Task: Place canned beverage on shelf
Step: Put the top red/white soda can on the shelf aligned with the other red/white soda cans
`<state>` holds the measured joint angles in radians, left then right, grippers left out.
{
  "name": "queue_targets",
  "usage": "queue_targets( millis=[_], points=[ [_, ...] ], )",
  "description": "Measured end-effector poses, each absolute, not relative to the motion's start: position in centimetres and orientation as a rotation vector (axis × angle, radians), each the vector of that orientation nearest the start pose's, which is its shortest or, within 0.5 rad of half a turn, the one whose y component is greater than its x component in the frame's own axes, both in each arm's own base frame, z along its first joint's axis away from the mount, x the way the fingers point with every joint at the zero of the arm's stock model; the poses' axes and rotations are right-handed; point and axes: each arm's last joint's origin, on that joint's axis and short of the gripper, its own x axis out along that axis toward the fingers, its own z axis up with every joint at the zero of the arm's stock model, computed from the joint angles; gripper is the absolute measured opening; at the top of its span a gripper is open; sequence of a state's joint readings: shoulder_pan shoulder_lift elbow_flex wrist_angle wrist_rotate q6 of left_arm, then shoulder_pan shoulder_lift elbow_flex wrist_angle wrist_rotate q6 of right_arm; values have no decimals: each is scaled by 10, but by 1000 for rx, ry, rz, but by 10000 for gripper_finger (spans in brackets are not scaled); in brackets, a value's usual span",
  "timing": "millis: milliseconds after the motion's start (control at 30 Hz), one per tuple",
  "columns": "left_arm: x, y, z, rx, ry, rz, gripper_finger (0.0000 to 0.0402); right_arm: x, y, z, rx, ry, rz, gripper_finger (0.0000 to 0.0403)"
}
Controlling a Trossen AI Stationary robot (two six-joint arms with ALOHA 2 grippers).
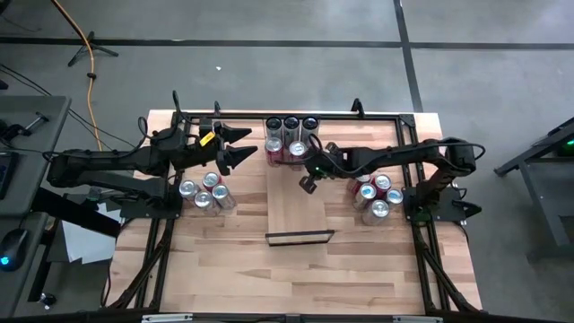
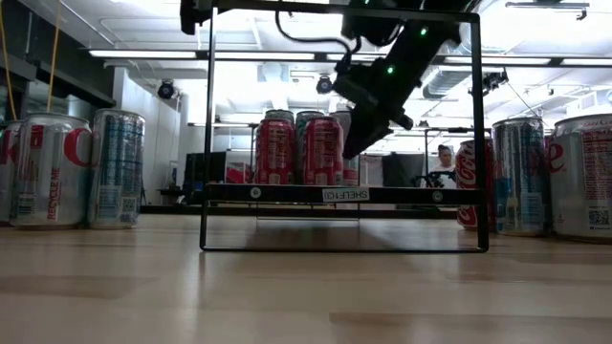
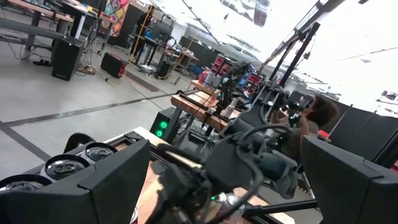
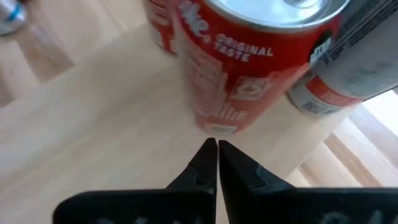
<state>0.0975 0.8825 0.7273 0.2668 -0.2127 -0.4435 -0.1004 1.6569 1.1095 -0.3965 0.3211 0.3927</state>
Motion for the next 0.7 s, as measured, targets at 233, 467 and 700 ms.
queue_targets(
  millis=[233, 467, 700],
  points=[
    [197, 26, 340, -445, -182, 280, 360, 347, -47, 205, 282, 808, -553, 0],
    [197, 26, 340, -445, -189, 282, 360, 354, -48, 200, 278, 775, -551, 0],
    [197, 26, 341, -429, -196, 285, 360, 358, -50, 203, 218, 724, -561, 0]
  ],
)
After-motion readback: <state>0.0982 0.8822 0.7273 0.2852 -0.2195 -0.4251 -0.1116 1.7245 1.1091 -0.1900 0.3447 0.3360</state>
